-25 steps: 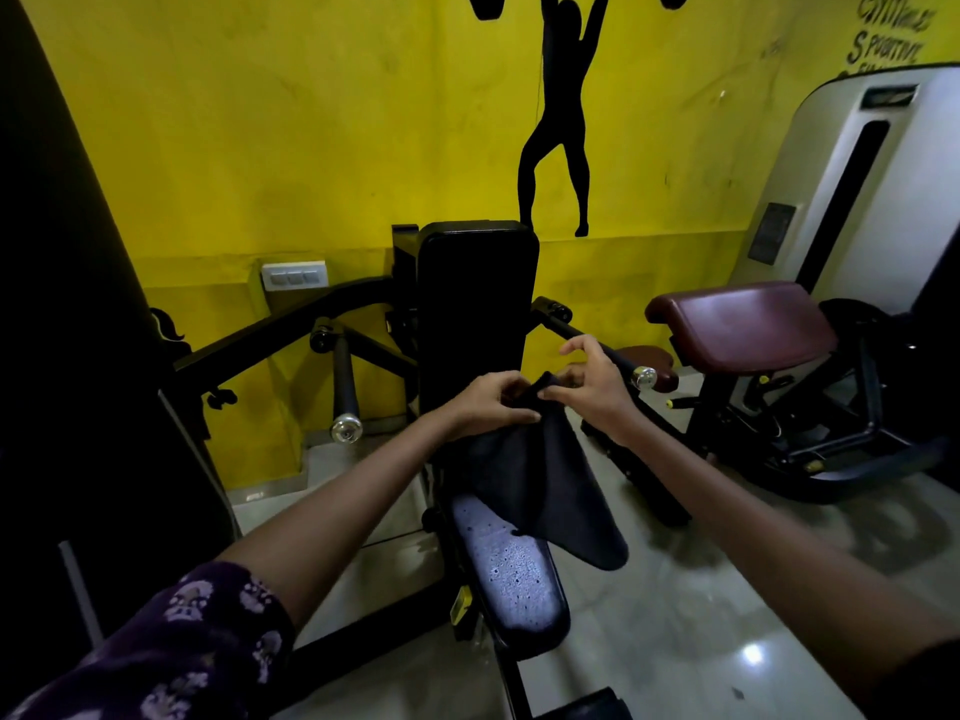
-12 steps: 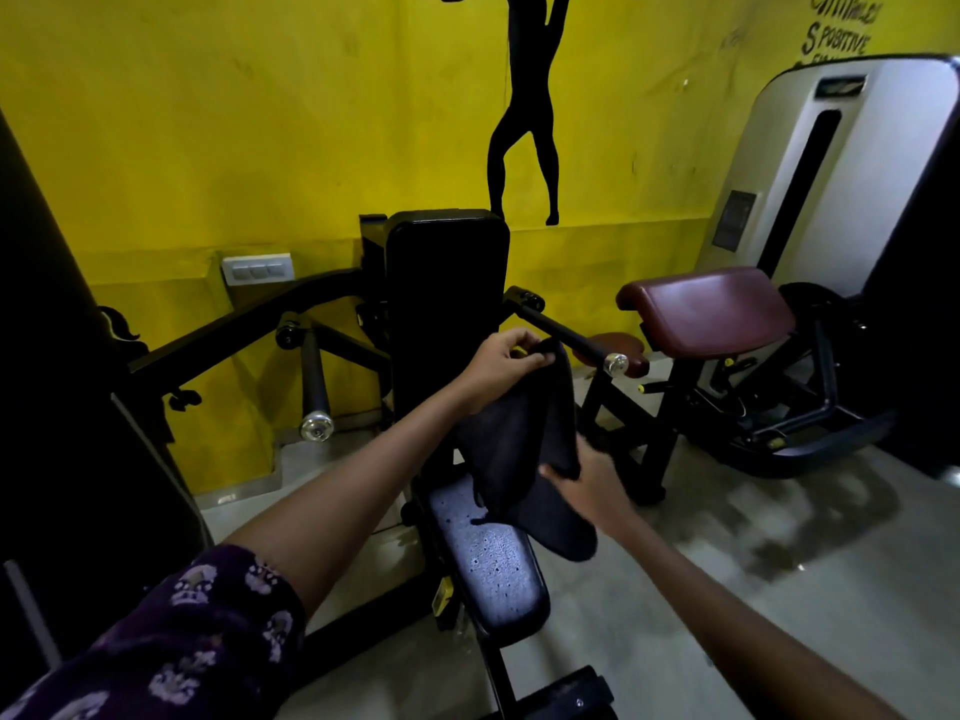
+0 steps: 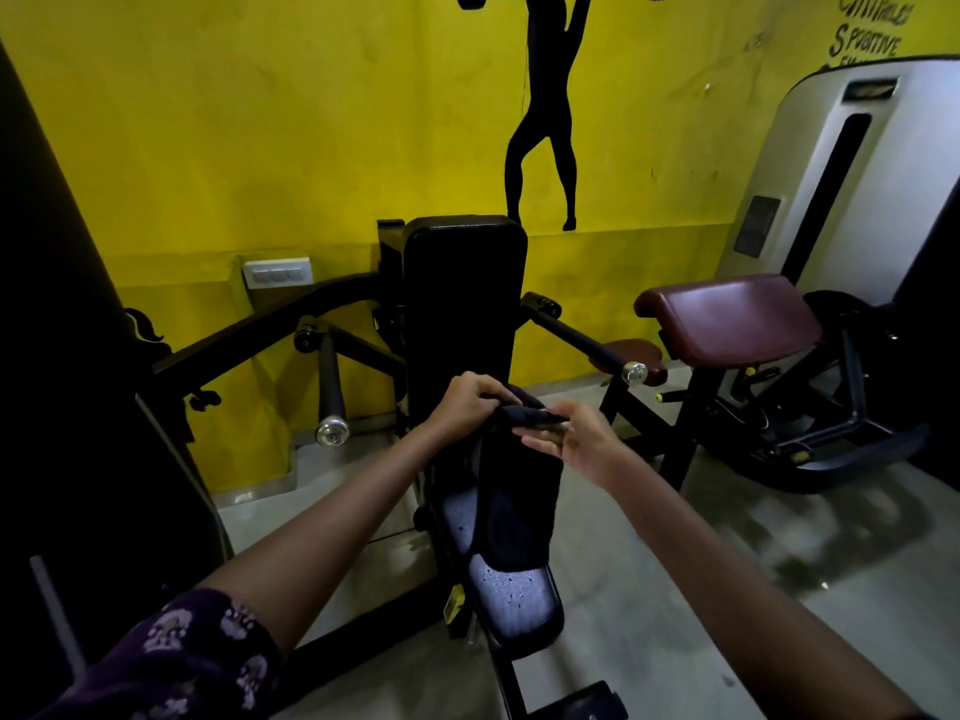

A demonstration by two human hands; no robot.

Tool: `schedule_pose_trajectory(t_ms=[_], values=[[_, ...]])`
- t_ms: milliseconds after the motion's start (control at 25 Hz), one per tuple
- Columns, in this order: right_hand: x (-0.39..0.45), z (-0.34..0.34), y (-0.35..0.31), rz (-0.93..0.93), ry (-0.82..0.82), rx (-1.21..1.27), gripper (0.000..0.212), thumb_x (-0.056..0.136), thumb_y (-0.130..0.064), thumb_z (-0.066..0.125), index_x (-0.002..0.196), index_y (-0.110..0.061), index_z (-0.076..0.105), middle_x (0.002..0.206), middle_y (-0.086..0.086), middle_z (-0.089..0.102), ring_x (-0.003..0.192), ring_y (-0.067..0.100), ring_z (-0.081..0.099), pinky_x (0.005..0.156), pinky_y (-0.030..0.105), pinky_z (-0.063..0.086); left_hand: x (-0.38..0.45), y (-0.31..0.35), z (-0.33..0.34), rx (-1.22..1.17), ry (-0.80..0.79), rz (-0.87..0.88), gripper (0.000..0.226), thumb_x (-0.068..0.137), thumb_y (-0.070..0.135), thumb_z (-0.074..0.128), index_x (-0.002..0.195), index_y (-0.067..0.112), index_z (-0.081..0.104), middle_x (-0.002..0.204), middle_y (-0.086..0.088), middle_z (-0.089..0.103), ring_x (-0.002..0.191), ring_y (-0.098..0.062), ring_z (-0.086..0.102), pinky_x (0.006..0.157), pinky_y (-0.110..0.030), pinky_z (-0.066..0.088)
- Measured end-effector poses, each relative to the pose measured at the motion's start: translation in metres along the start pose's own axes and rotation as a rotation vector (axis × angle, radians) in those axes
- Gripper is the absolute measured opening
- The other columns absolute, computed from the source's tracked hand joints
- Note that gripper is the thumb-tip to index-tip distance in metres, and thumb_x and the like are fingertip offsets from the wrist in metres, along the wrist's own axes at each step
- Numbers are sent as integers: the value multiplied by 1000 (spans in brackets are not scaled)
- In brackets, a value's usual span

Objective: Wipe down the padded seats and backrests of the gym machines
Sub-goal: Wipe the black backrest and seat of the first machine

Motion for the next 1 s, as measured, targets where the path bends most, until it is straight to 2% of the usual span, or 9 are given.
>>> schedule_pose_trajectory(t_ms=[160, 280, 320, 400, 480, 520, 600, 760, 1000], values=[[6, 5, -2, -30, -32, 19, 25, 89, 14, 33, 107, 10, 49, 89, 21, 61, 63, 24, 70, 59, 31, 59, -4, 0, -1, -98, -39, 23, 26, 86, 24, 58, 93, 4, 74, 106, -11, 63, 100, -13, 54, 84, -18, 36], [9, 6, -5, -154, -36, -90, 21, 95, 7, 41, 114, 9, 50, 84, 18, 66, 60, 19, 70, 57, 28, 58, -7, 17, 2, 180, -53, 255, 25, 79, 13, 73, 100, 0, 72, 105, -15, 61, 97, -24, 59, 77, -13, 35], [7, 7, -8, -193, -34, -257, 16, 96, 0, 46, 111, 3, 52, 77, 14, 68, 58, 18, 69, 56, 29, 58, -6, 17, -2, 182, -18, 293, 22, 78, 7, 70, 97, -2, 72, 103, -16, 63, 94, -26, 61, 76, -14, 37], [7, 0, -19, -296, -2, -1022, 16, 94, -25, 57, 105, -14, 55, 75, 8, 69, 65, 19, 69, 60, 34, 54, -5, 15, -21, 89, 73, 299, 18, 79, 7, 66, 93, -2, 73, 100, -10, 64, 91, -23, 63, 75, -19, 44], [12, -16, -25, -335, 69, -1807, 38, 86, -51, 58, 116, -27, 56, 110, 7, 67, 101, 25, 64, 80, 36, 49, -1, 0, -37, 8, 78, 239, 15, 81, 6, 69, 94, 0, 73, 101, -3, 62, 93, -16, 62, 77, -18, 47], [13, -21, -31, -372, 90, -1956, 48, 85, -57, 56, 123, -28, 54, 123, 4, 61, 113, 26, 57, 86, 35, 46, 0, -11, -42, -3, 67, 193, 15, 80, 3, 71, 94, -1, 73, 100, -1, 62, 92, -13, 61, 77, -14, 46], [12, -13, -49, -570, 37, -1934, 47, 86, -56, 56, 119, -21, 59, 126, 3, 57, 116, 26, 54, 86, 34, 43, -4, -36, -45, -59, 65, 75, 14, 77, 0, 74, 91, 1, 74, 88, 4, 65, 82, -2, 59, 71, -12, 44], [-3, 26, -77, -932, -198, -1601, 27, 79, -31, 74, 78, -5, 67, 78, 11, 65, 74, 28, 61, 62, 41, 48, -21, -68, -35, -416, 63, -161, 16, 79, -5, 69, 93, 5, 70, 65, 15, 67, 66, 5, 60, 64, -14, 48], [-8, 38, -73, -787, -255, -972, 34, 76, 3, 73, 86, -17, 47, 75, -2, 56, 67, 3, 54, 61, 22, 46, -24, -81, -37, -588, 10, -278, 7, 84, 3, 66, 85, 6, 60, 78, -3, 62, 71, -9, 61, 62, -18, 50]])
Point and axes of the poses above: each hand's wrist, its own x-axis towards the middle knuckle, its own z-axis out of the palm, y = z × x, the point moved 9 cm from there along x, towards the middle knuckle
